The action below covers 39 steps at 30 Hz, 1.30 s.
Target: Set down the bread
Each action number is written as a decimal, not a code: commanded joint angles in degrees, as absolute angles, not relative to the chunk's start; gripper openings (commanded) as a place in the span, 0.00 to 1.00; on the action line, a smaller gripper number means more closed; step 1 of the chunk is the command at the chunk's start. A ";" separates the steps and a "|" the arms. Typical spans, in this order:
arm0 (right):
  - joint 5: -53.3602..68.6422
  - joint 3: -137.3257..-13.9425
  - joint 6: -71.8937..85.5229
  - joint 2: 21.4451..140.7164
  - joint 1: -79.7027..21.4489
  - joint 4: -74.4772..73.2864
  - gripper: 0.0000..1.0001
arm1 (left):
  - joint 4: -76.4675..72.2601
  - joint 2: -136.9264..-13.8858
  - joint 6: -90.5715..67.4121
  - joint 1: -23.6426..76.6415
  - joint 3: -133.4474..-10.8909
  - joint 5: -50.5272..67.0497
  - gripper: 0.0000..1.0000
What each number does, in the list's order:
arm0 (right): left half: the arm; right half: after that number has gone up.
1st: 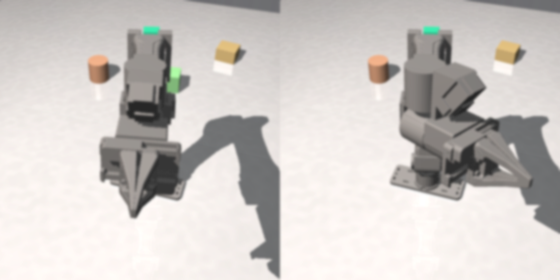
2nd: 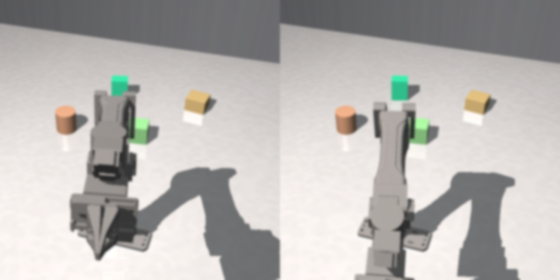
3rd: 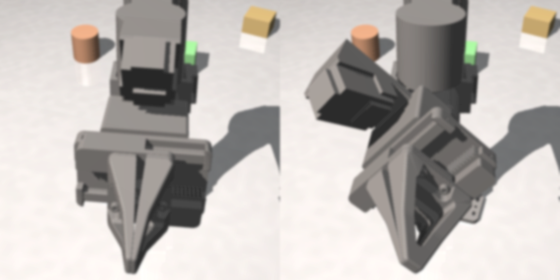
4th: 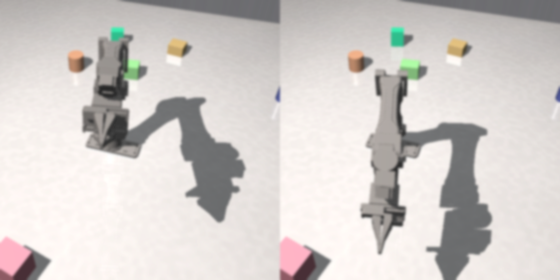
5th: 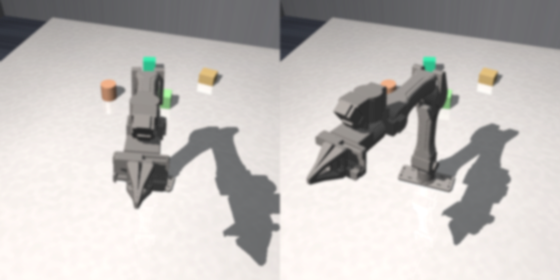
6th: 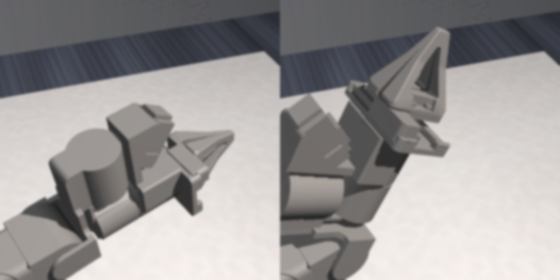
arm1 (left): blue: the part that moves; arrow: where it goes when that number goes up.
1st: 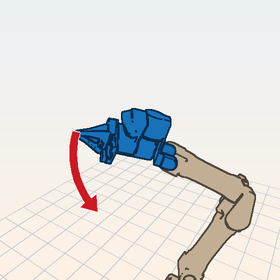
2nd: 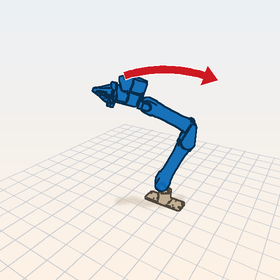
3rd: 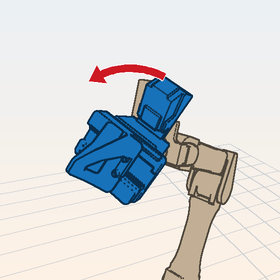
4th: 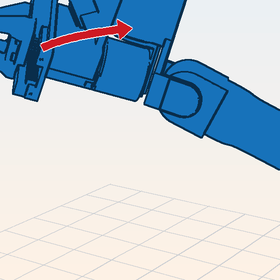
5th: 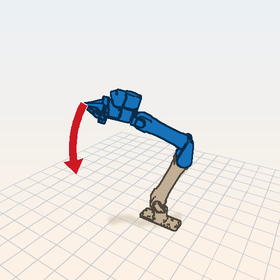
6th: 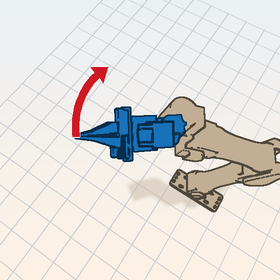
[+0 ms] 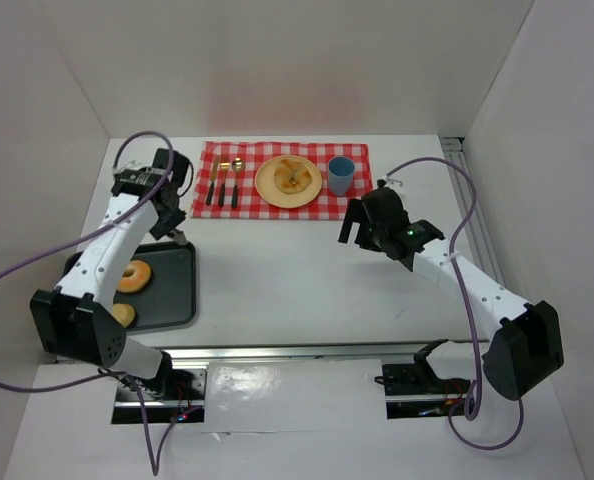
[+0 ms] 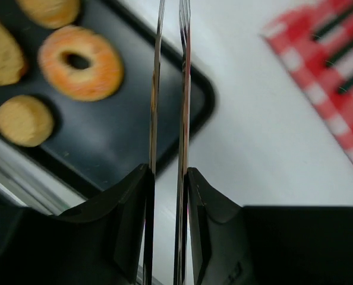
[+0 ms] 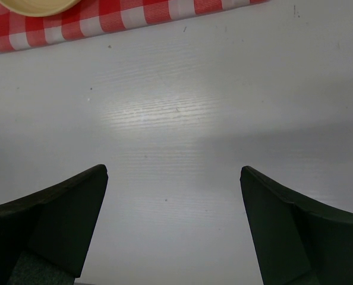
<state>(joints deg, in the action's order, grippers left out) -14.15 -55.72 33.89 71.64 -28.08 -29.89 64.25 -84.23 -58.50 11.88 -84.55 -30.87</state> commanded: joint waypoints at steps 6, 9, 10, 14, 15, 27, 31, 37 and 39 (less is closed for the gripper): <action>-8.79 -57.22 31.90 69.43 -27.77 -27.07 1.00 | 73.55 -76.11 -77.59 7.13 -76.03 -40.52 0.41; -8.18 -57.22 31.90 68.30 -27.77 -27.07 1.00 | 78.21 -73.48 -81.55 7.12 -73.92 -42.09 0.39; -8.17 -57.22 31.38 68.29 -27.77 -27.07 1.00 | 78.22 -72.52 -81.56 7.12 -72.78 -42.10 0.38; -7.65 -57.74 31.38 67.24 -27.77 -27.60 1.00 | 78.22 -68.38 -79.11 4.32 -70.23 -39.99 0.38; -7.65 -57.74 31.38 67.24 -27.77 -27.60 1.00 | 78.22 -68.38 -78.58 3.52 -70.22 -39.38 0.38; -7.03 -58.27 31.38 66.71 -27.77 -28.12 1.00 | 69.44 -68.38 -64.17 -7.47 -67.33 -31.30 0.38; -7.03 -58.27 31.38 66.71 -27.77 -28.12 1.00 | 66.89 -67.76 -61.09 -10.98 -64.96 -29.54 0.41; -7.03 -58.27 31.38 67.24 -27.77 -28.12 1.00 | 65.13 -70.83 -59.77 -12.66 -63.29 -27.25 0.42; -7.03 -58.27 31.38 67.24 -27.77 -28.12 1.00 | 64.60 -70.84 -59.77 -12.66 -63.28 -26.72 0.45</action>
<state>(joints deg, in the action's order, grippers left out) -7.05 -55.92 32.03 68.05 -28.08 -29.67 66.41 -70.30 -61.34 -12.43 -63.61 -28.36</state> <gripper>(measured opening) 0.999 0.438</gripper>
